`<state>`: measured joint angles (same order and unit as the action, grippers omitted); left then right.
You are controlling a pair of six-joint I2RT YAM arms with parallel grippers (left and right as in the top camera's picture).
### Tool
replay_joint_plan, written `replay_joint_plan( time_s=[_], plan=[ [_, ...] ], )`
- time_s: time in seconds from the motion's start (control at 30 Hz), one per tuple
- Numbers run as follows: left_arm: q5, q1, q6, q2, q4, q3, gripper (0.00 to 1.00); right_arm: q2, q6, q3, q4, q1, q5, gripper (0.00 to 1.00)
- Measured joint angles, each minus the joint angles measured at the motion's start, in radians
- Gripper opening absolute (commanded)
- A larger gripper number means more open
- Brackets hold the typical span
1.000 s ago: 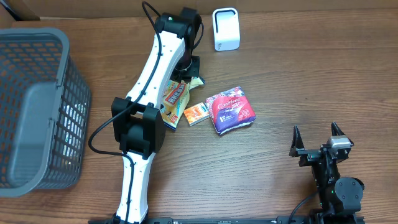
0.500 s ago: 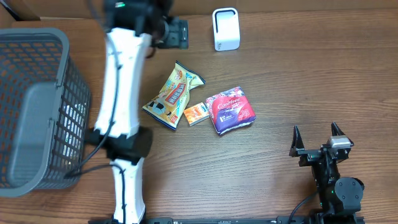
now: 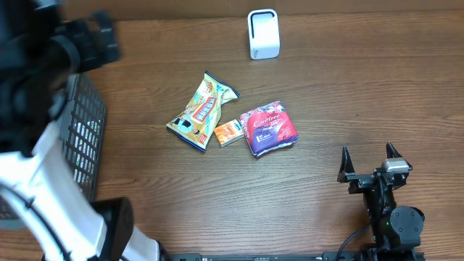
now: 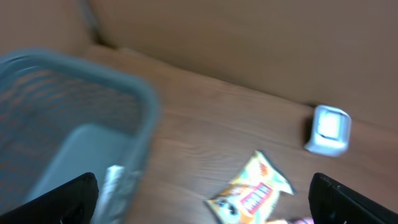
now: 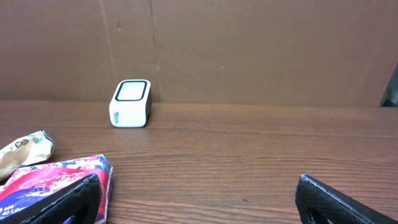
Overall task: Scan the item barcode
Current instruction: 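Place the yellow snack bag on the table beside the Kleenex pack, then reach into the basket and grasp the white Pantene tube with left gripper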
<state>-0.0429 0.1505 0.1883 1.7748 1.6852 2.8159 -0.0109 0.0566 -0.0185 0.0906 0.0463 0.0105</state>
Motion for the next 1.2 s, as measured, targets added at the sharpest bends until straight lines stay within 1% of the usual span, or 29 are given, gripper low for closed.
replay_joint_plan(
  time_s=[0.2, 0.43, 0.6, 0.77, 0.9, 1.0, 1.2],
  plan=[
    [-0.007, 0.229, 0.003, -0.036, 0.002, -0.125, 1.00, 0.000, 0.000, 0.000, 0.000, 0.000, 0.000, 1.00],
    [-0.025, 0.473, 0.068, 0.005, -0.010, -0.299, 1.00, 0.000, -0.001, 0.000, 0.000, 0.000, 0.000, 1.00],
    [0.003, 0.599, 0.064, 0.041, -0.014, -0.389, 1.00, 0.000, 0.000, 0.000, 0.000, 0.000, 0.000, 1.00],
    [0.109, 0.653, -0.006, 0.096, -0.063, -0.470, 1.00, 0.000, 0.000, 0.000, -0.001, 0.000, 0.000, 1.00],
    [0.174, 0.680, -0.081, 0.154, -0.059, -0.520, 1.00, 0.000, 0.000, 0.000, 0.000, 0.000, 0.000, 1.00],
    [0.198, 0.690, -0.136, 0.196, -0.045, -0.556, 1.00, 0.000, 0.000, 0.000, 0.000, 0.000, 0.000, 1.00],
    [0.220, 0.692, -0.194, 0.240, -0.040, -0.655, 1.00, 0.000, -0.001, 0.000, 0.000, 0.000, 0.000, 1.00]
  ],
)
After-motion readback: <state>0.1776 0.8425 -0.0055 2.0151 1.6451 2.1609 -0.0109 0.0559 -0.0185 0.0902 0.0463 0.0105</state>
